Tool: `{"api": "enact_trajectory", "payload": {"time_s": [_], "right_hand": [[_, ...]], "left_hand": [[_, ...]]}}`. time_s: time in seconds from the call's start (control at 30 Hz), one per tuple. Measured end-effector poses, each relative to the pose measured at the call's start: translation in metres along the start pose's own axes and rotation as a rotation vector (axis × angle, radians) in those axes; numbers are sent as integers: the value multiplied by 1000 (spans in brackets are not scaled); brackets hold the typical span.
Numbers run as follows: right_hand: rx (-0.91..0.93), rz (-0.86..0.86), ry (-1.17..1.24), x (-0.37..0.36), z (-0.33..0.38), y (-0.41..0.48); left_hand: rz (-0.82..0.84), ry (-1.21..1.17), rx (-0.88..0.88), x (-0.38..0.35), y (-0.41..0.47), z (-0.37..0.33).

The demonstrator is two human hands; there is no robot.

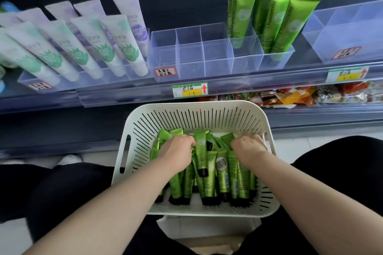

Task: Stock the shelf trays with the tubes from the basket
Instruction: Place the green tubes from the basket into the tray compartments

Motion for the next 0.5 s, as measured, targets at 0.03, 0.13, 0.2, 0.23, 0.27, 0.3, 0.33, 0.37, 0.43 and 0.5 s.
{"api": "enact_trajectory", "payload": {"time_s": [0.03,0.13,0.2,0.23,0.27,0.3,0.33,0.37,0.43,0.5], "right_hand": [[-7,8,15,0,0,0],[-37,-72,126,5,-4,-1],[-32,-131,259,12,-6,-2],[-23,-140,304,14,-5,-3],[-16,-149,330,16,-4,-5],[-14,-163,342,17,-3,-7],[-12,-186,338,18,-3,-9],[-11,-219,325,19,-4,-10],[-16,-287,317,22,-8,-12],[-17,-344,361,25,-13,-12]], "left_hand": [[6,-5,3,-1,1,0],[36,3,20,-2,5,0],[53,10,29,-5,11,-1],[58,11,33,-7,14,-1],[69,13,41,-10,18,-3],[80,8,58,-12,22,-4],[93,-4,86,-14,25,-6],[106,-23,115,-15,28,-8],[139,-61,173,-19,33,-14],[150,-83,224,-23,39,-19]]}}
Point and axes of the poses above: each hand's wrist, its own y-axis towards the middle knuckle, its own x-axis out of the back of the hand, z = x × y, the point moved 1 cm from there along y, towards the middle knuckle, and after that the axes turned 15 degrees about x, right-handed, at the moved point
